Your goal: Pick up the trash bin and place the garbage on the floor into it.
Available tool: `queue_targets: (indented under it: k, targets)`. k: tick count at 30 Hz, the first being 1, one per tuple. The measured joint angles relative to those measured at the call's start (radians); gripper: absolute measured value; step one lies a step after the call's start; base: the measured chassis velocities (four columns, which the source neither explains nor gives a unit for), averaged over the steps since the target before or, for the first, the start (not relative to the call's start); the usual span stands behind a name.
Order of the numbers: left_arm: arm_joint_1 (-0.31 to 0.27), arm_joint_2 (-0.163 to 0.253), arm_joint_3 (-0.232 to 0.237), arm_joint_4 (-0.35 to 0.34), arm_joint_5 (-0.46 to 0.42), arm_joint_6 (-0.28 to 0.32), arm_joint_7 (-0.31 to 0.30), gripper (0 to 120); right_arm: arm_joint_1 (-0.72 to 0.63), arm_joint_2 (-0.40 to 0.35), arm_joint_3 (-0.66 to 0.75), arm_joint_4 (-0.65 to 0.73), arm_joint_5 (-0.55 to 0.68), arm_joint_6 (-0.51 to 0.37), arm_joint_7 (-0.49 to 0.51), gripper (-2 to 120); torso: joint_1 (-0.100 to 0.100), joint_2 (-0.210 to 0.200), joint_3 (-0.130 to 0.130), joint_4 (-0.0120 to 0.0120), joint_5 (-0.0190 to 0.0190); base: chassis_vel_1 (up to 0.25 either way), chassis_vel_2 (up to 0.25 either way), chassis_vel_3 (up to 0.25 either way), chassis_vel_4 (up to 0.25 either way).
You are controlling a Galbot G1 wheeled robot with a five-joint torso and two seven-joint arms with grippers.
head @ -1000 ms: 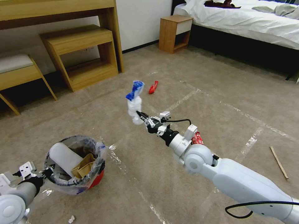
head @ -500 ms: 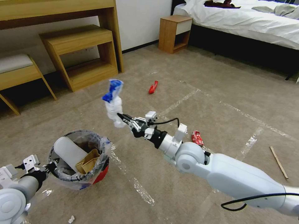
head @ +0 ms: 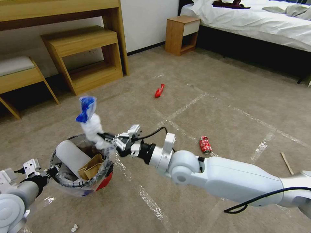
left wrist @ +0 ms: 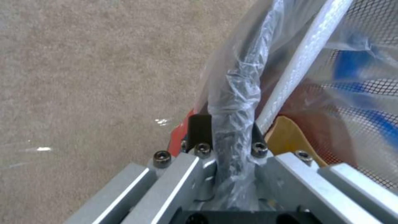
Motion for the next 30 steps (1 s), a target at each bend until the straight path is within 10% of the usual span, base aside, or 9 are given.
queue_targets:
  k: [30]
  targets:
    - [0.010,-0.022,-0.009,-0.047,-0.008,-0.001,0.000,1,0.051,0.234,-0.157,-0.208,-0.004,-0.016,0.024,0,0.000,0.000,0.000,0.0002,0.0001,0.000,0.000,0.000,0.000]
